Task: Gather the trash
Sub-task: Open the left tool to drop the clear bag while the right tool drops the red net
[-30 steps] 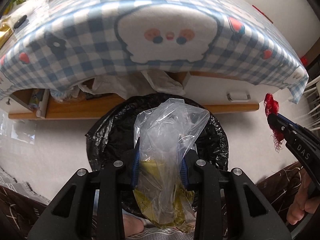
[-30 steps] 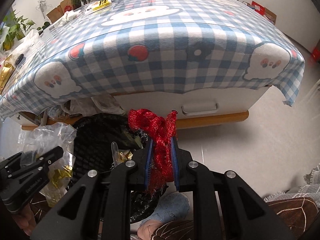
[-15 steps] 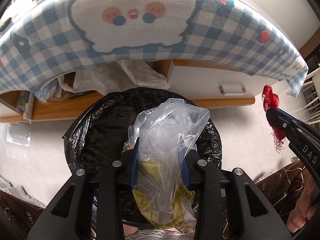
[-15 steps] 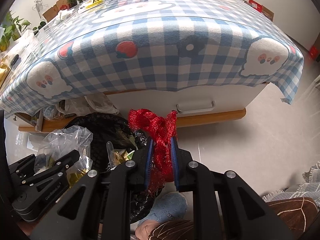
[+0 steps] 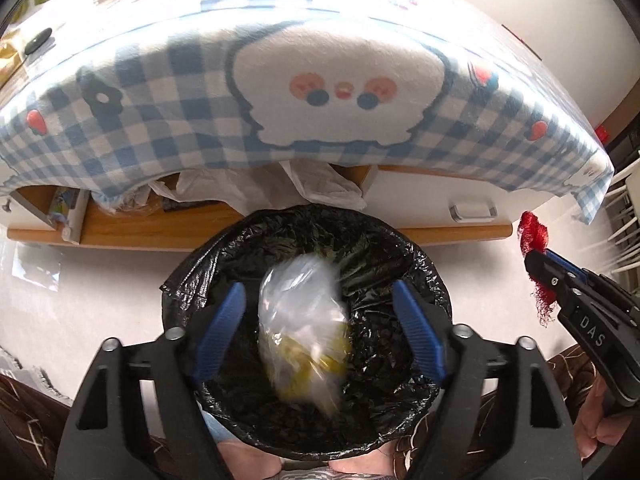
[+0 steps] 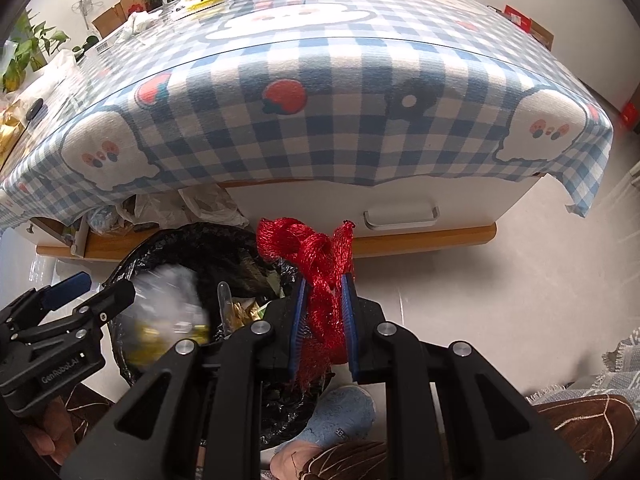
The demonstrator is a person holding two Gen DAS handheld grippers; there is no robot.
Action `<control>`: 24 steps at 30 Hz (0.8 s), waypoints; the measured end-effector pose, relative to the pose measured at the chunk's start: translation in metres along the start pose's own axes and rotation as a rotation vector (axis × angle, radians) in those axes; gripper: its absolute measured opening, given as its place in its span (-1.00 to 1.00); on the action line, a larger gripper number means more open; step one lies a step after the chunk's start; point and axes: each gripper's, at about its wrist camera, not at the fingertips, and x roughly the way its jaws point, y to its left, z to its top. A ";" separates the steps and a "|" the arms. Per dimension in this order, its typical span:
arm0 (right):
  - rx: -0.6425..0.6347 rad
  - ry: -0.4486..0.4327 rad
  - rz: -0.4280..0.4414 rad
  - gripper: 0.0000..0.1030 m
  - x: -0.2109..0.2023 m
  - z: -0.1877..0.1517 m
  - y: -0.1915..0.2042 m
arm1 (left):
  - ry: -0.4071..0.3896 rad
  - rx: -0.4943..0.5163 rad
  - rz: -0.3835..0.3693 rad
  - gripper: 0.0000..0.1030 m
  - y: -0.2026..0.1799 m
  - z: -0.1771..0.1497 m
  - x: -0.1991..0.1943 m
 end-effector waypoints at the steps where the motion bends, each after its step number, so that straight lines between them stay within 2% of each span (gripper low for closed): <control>1: -0.001 -0.001 0.002 -0.68 0.000 0.000 0.001 | -0.002 0.001 0.001 0.55 0.001 0.000 -0.001; 5: -0.013 -0.003 0.005 -0.68 0.000 -0.001 0.010 | -0.025 0.002 0.018 0.75 0.008 -0.003 -0.011; 10: -0.033 -0.003 0.013 -0.68 0.001 -0.004 0.024 | -0.058 -0.018 0.045 0.88 0.027 -0.006 -0.028; 24: -0.106 -0.007 0.040 -0.68 0.009 -0.009 0.089 | -0.085 -0.075 0.081 0.88 0.091 -0.013 -0.060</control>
